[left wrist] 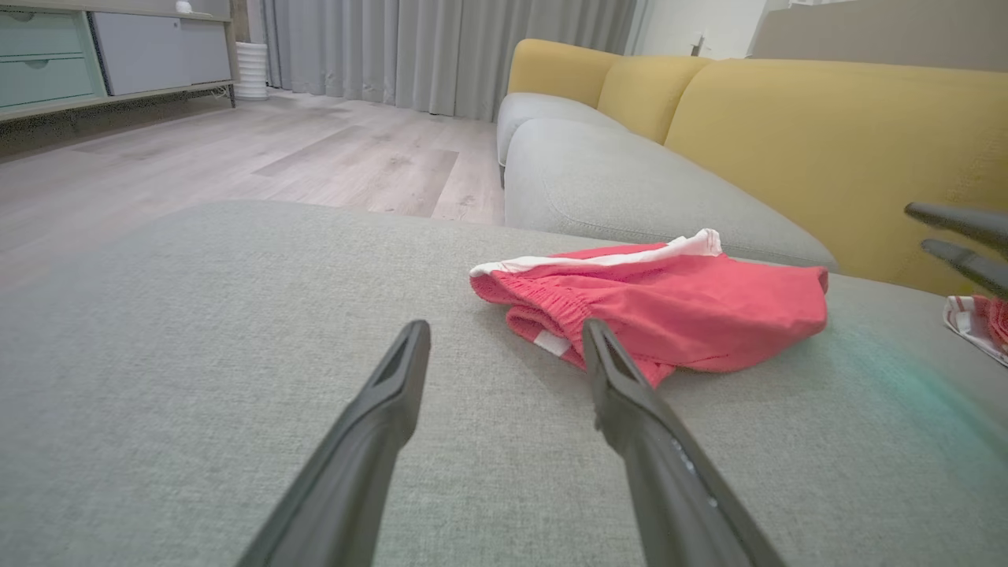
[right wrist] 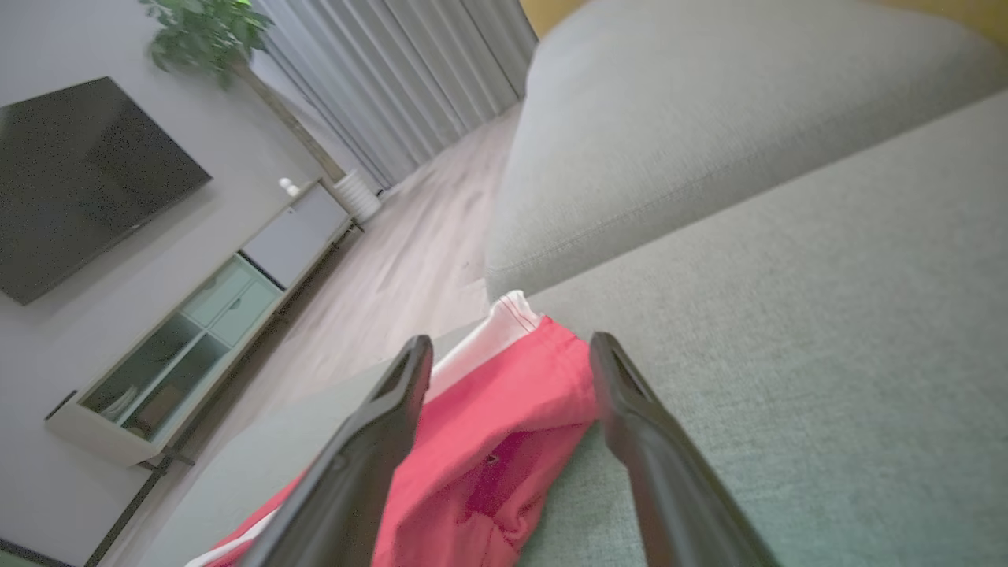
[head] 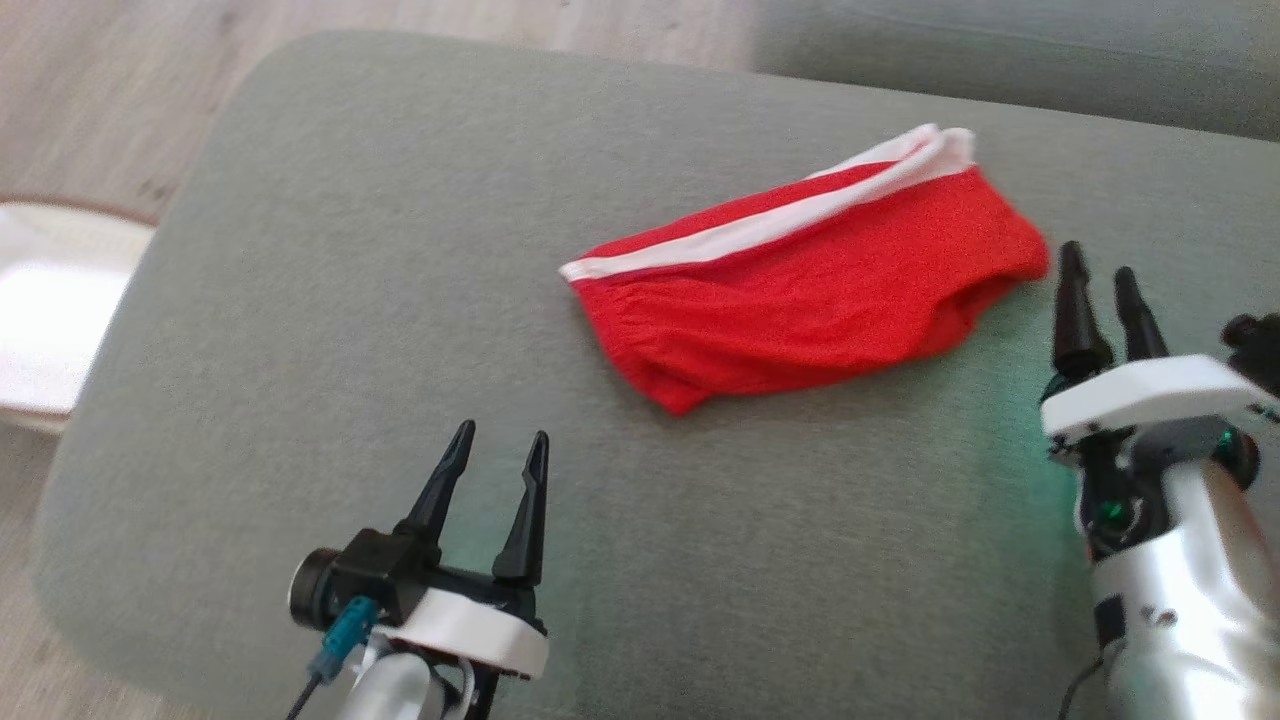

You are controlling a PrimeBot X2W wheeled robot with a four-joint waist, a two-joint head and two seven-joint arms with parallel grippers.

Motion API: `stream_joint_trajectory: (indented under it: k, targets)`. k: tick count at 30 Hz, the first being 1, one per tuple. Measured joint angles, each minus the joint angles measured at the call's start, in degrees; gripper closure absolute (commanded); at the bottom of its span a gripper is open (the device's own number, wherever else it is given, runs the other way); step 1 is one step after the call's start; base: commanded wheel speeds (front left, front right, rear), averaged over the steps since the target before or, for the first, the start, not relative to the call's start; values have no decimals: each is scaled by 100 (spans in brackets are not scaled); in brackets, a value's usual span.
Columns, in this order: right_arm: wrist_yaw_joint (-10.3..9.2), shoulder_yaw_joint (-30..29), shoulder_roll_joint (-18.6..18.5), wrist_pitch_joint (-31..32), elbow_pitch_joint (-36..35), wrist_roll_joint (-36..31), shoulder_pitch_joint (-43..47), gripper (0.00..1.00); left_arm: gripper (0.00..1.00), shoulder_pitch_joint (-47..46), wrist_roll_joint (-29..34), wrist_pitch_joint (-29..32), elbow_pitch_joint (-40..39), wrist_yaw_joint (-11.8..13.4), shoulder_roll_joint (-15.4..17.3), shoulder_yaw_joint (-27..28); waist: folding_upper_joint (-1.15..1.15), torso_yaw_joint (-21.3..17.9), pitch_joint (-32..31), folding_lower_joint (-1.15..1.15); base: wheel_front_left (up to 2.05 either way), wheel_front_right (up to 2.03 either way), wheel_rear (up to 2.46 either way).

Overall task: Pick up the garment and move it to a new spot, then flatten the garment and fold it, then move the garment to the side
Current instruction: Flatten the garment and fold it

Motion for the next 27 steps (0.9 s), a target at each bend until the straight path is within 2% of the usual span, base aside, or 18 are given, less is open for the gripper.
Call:
stream_joint_trajectory:
  k: [6,9,12,18,27]
  targets:
    - [0,-1135,34,297,1341,-4,-671,0,0,-1,-268,0,-42,-24,-15,-213,0,515,130,0,0,0,0]
    - [0,-1512,44,376,2064,-185,-946,0,0,33,-534,0,-130,35,-14,-185,0,716,138,-1,0,0,0]
    - [0,-1780,27,410,2613,-495,-1249,0,0,38,-533,0,-171,81,-14,-196,0,887,128,-2,0,0,0]
    - [0,-2115,-2,552,3308,-725,-1758,0,0,139,-533,0,-292,113,-14,-211,0,1114,153,-2,0,0,0]
    - [0,-2381,-279,587,3833,-1085,-2287,0,0,133,-653,0,-425,140,-15,-411,0,1247,367,-2,0,0,0]
